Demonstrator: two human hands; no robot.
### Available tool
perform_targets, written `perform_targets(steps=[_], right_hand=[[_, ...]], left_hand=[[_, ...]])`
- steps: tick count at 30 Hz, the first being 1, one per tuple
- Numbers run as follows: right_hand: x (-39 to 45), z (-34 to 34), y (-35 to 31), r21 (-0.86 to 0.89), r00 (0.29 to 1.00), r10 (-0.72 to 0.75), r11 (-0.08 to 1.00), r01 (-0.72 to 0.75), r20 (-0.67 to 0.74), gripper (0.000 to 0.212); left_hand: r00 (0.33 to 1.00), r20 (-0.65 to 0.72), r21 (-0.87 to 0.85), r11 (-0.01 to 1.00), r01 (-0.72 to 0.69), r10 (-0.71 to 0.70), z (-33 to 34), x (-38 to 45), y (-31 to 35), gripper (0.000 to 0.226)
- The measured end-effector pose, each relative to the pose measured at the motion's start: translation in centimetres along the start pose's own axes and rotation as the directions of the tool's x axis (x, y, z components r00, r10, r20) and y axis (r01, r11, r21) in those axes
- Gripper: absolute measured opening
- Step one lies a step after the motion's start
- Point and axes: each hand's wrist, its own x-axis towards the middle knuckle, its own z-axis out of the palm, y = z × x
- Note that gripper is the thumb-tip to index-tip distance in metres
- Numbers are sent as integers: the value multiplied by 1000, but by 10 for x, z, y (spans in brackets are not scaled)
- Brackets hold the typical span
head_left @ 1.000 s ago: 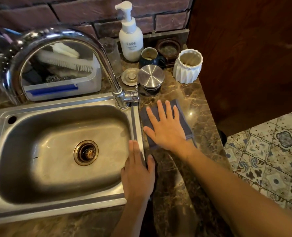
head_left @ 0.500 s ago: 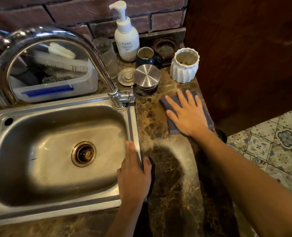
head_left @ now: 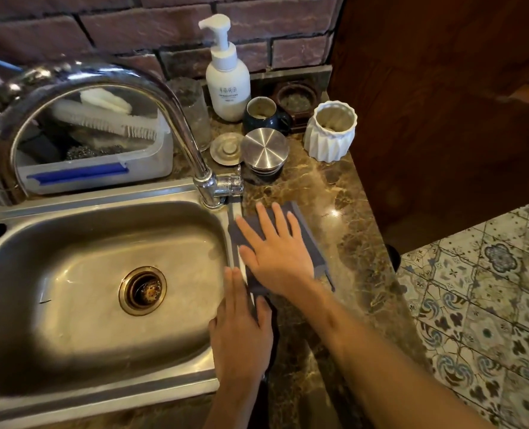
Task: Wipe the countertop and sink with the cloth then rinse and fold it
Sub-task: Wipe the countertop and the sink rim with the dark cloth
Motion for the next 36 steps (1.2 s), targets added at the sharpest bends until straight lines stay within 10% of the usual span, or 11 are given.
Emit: perform_targets(steps=[10,19,25,31,36], right_hand=[[-27,-22,131,-95,939,323,938,-334,-114,60],[-101,11,-11,-61,993,120,991,-119,13,59],[-20,-3,13,-96,999,34,995,-36,-22,57],[-118,-1,99,-115,917,391,910,-398,-83,62],[-203,20,25,-89,898,438,894,-440,-46,62]], left_hand=[[999,7,25,999,-39,39,-6,-2,0,68],[999,31,-131,991,-28,32,-19,-3,6,71],[981,92,143,973,-182,170,-13,-4,-8,56],[982,139,94,986,-138,124,-15,-6,-5,52],[982,167,-127,990,-62,83,-28,3,-14,57]])
